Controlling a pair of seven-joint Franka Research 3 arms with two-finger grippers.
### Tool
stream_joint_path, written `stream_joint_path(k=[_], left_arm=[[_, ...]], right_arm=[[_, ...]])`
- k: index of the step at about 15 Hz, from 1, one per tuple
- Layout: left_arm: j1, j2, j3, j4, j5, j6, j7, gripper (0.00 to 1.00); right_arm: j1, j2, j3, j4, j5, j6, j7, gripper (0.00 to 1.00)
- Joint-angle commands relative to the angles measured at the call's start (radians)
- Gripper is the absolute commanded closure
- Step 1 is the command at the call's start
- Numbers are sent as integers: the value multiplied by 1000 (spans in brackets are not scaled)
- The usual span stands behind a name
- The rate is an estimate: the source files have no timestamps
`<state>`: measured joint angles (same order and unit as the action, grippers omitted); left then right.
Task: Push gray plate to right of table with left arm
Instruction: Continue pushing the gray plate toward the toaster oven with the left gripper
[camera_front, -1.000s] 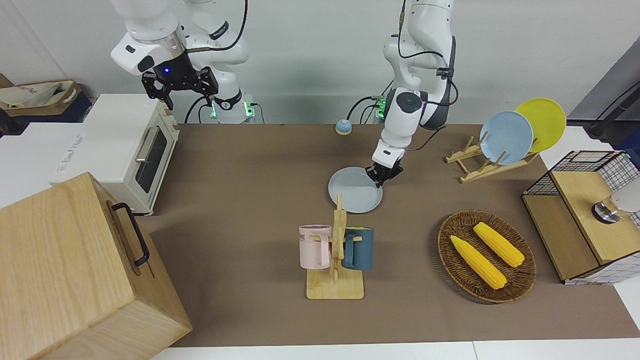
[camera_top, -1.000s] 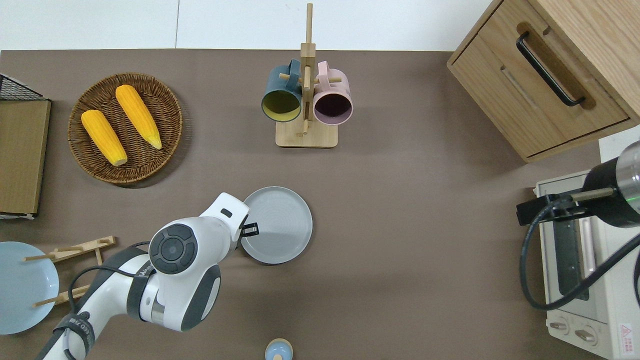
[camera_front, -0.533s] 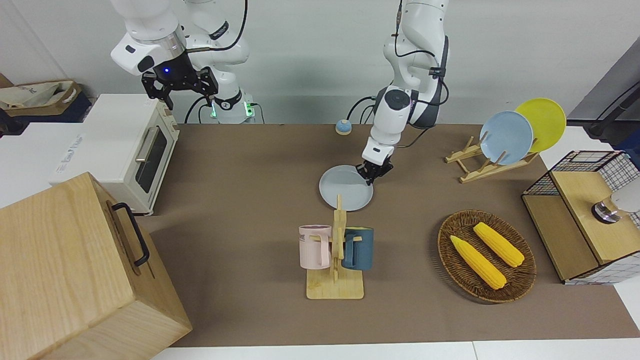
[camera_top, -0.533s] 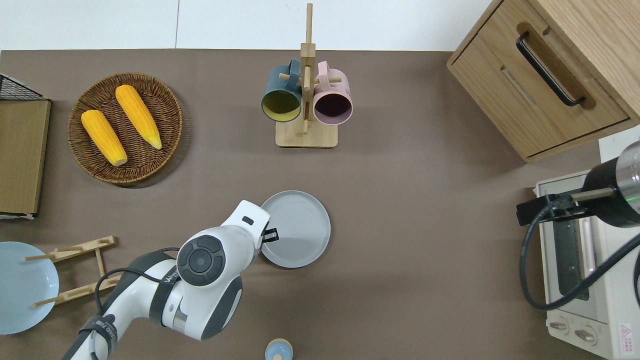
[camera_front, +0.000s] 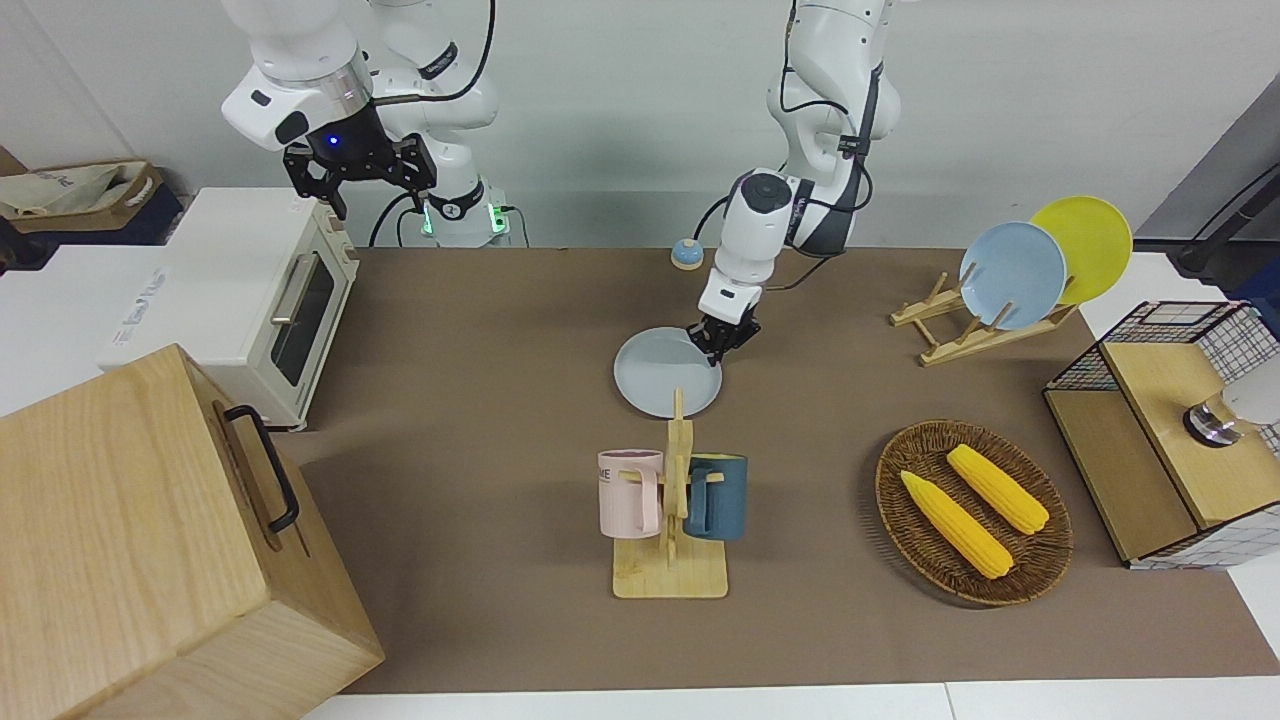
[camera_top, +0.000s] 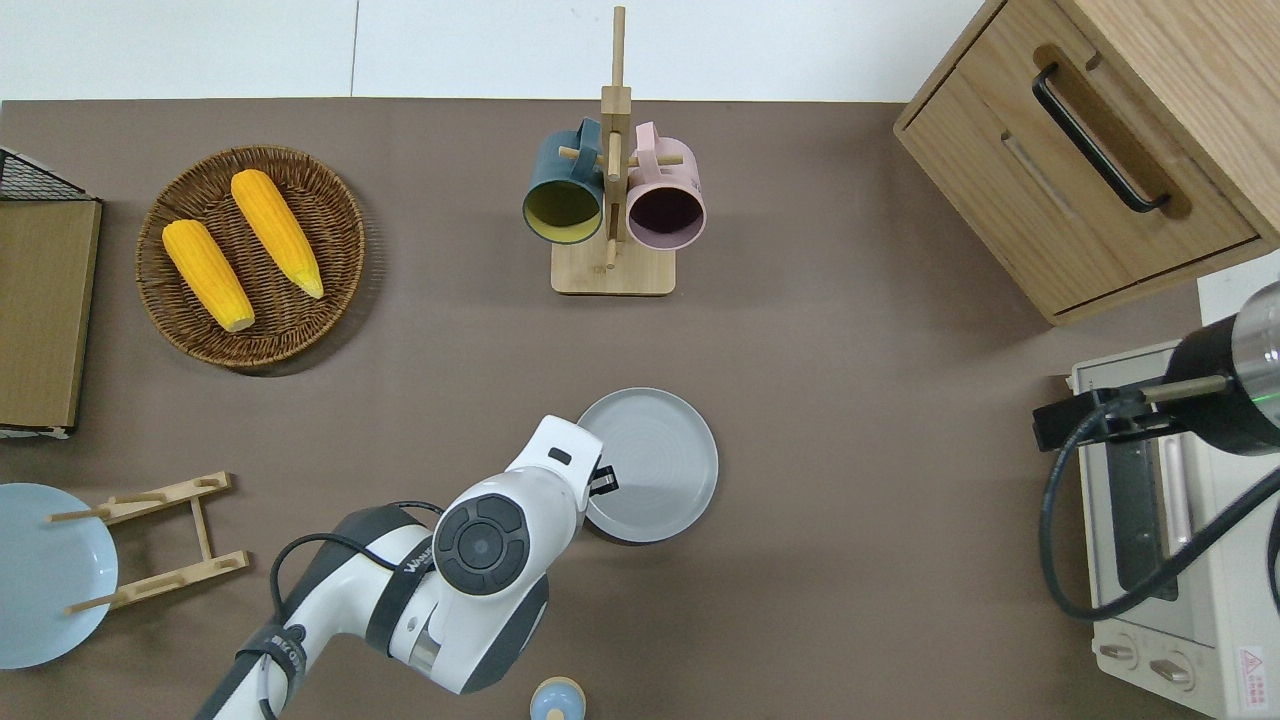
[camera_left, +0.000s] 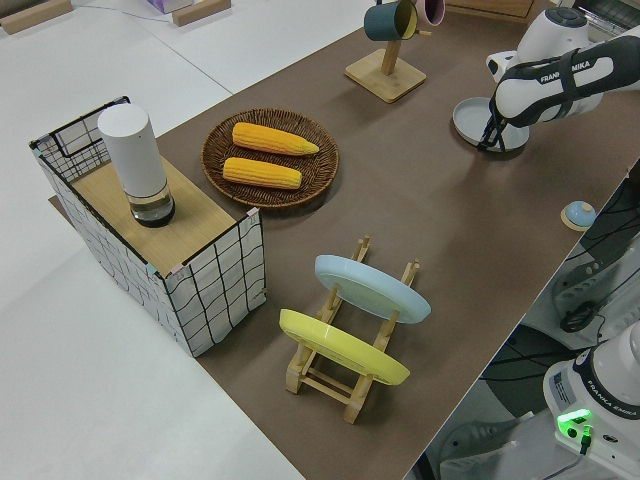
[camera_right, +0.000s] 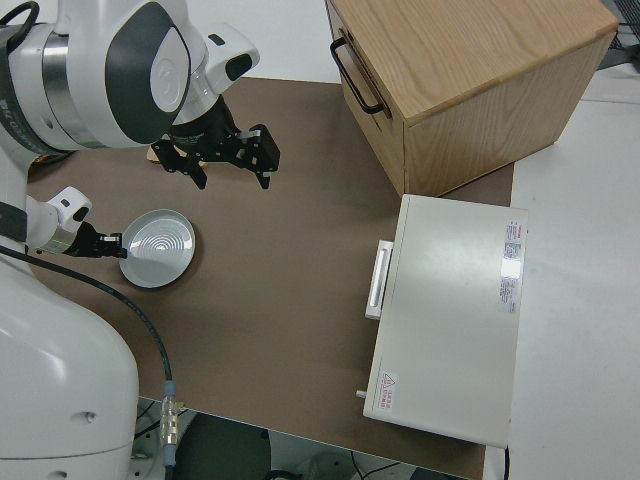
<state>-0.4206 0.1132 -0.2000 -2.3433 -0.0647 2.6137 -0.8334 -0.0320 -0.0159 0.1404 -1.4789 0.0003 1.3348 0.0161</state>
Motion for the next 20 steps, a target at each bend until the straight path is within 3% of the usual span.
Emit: stream_joint_path(k=[1, 14, 20], left_arm=[[-58, 72, -2, 70, -12, 8, -84, 1000], [-211, 207, 1, 240, 0, 9, -286, 1000], [-240, 267, -1, 288, 82, 60, -397, 1000]], right_arm=[[-20, -2, 16, 9, 4, -16, 12, 17], [-19, -2, 16, 9, 4, -16, 12, 17], [-20, -2, 16, 9, 4, -16, 13, 17]])
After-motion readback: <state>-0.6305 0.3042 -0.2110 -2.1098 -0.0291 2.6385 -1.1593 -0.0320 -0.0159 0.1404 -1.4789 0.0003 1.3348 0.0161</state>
